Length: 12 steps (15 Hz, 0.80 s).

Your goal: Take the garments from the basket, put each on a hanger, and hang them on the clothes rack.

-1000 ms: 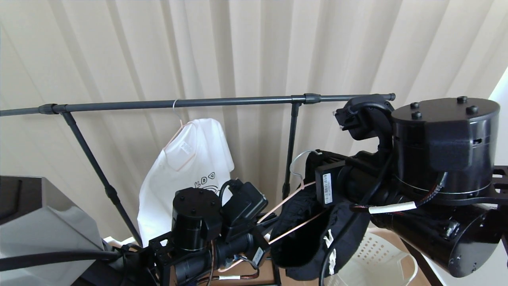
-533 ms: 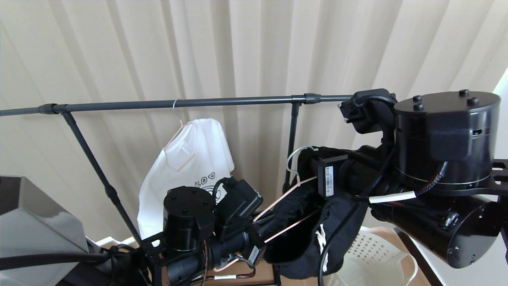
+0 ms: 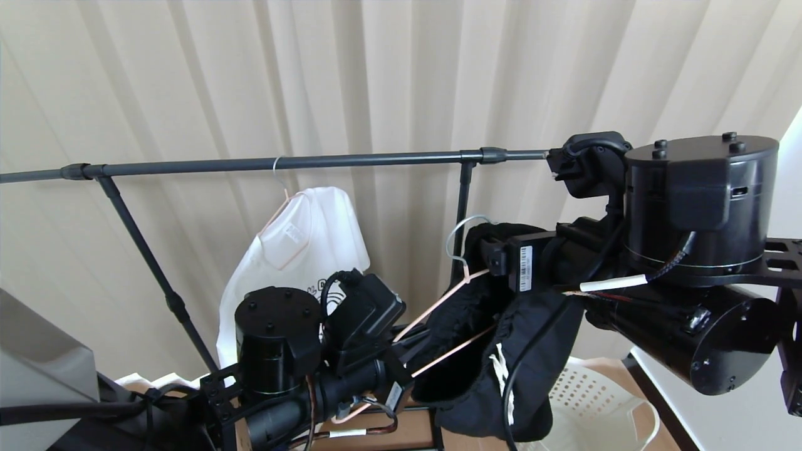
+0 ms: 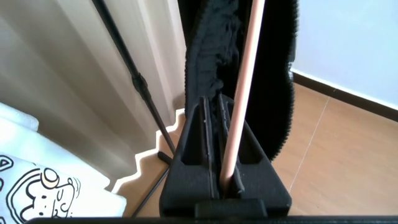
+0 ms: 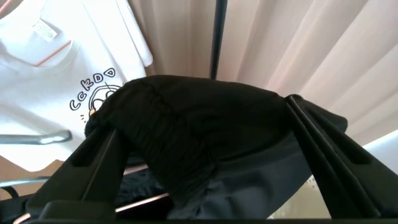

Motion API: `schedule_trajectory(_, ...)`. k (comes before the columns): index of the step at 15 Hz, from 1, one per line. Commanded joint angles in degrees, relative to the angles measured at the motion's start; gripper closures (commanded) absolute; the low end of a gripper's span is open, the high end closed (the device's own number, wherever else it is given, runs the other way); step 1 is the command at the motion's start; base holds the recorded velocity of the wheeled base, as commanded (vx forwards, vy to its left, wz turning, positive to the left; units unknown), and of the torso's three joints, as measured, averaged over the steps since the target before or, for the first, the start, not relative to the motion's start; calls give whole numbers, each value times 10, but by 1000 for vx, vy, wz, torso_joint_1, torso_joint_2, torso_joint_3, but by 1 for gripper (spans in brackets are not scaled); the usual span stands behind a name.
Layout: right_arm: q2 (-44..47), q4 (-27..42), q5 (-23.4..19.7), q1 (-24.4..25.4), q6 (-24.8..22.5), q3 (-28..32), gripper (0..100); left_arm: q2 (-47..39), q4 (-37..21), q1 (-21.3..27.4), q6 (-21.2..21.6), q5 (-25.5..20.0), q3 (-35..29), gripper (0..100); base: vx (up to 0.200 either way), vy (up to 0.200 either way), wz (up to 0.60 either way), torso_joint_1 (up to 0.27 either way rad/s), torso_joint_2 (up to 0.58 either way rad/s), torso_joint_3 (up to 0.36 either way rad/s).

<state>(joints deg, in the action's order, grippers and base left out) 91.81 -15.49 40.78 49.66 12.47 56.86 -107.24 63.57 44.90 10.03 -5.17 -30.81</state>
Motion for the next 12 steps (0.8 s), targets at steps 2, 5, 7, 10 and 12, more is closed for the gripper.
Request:
schedule_trajectory(2, 1, 0, 0, 2, -1, -3, 0, 2, 1, -8, -1, 0, -7, 100, 0, 0, 0, 0, 0, 0)
schedule_trajectory(5, -1, 2, 0, 3, -1, -4, 0, -2, 1, -25, -1, 1, -12, 100, 0, 0, 0, 0, 0, 0)
schedule_trajectory(7, -2, 2, 0, 3, -3, -7, 0, -4, 1, -35, -1, 1, -18, 100, 0, 0, 0, 0, 0, 0)
schedule_trajectory(10, -6, 1, -2, 7, -2, -7, 0, -7, 1, -48, -10, 1, -27, 100, 0, 0, 0, 0, 0, 0)
schedule_trajectory(12, -14, 1, -10, 11, -1, -8, 0, -8, 1, -49, -12, 0, -27, 100, 0, 0, 0, 0, 0, 0)
